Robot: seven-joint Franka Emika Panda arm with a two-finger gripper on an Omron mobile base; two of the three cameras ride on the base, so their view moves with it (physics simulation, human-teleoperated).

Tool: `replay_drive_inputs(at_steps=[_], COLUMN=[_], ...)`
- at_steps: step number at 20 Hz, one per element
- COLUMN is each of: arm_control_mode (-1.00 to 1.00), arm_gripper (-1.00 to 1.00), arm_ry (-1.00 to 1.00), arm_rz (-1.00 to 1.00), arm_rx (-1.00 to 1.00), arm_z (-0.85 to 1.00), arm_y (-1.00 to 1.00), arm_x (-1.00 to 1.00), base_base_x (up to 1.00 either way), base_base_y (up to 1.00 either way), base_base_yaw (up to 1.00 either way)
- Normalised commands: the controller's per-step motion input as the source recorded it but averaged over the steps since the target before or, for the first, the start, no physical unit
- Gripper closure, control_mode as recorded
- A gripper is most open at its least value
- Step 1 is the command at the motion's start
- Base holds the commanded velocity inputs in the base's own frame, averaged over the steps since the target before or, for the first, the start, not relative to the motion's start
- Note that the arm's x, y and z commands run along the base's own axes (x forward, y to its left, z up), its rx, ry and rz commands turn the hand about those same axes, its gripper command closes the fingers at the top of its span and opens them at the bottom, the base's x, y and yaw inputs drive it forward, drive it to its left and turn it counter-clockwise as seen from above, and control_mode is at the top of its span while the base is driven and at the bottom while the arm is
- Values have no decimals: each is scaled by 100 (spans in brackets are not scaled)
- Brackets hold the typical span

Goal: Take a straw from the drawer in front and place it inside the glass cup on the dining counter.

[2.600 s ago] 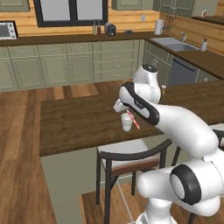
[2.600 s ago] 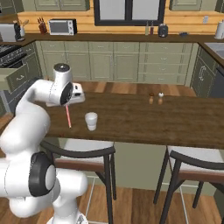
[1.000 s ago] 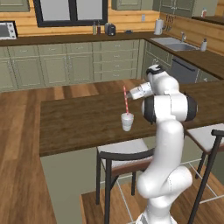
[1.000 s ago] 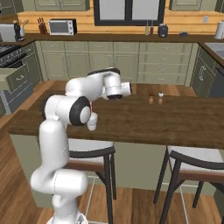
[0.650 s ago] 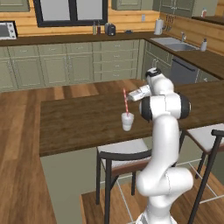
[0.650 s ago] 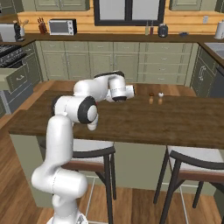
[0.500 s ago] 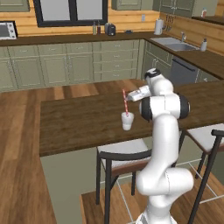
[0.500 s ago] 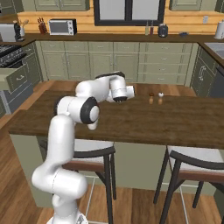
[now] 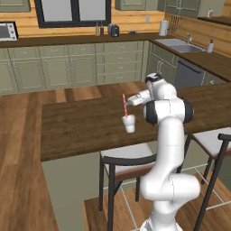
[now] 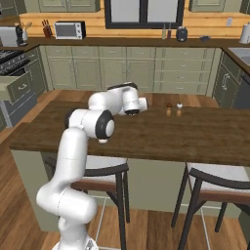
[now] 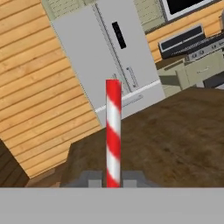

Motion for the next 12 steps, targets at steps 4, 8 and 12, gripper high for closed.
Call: replay_drive_inputs(at_steps=[4, 8, 12], arm_control_mode=[-100, -100, -100], arm_gripper=[100, 100, 100], arm_ry=[2, 1, 0], arm_rz=[0, 0, -2], arm_rx=[4, 1, 1], arm_z=[-14, -8, -2], arm_y=[10, 0, 0], arm_x=[-24, -14, -40], base_base_x=[0, 0, 0], base_base_y=[0, 0, 0], base_base_yaw=[0, 0, 0])
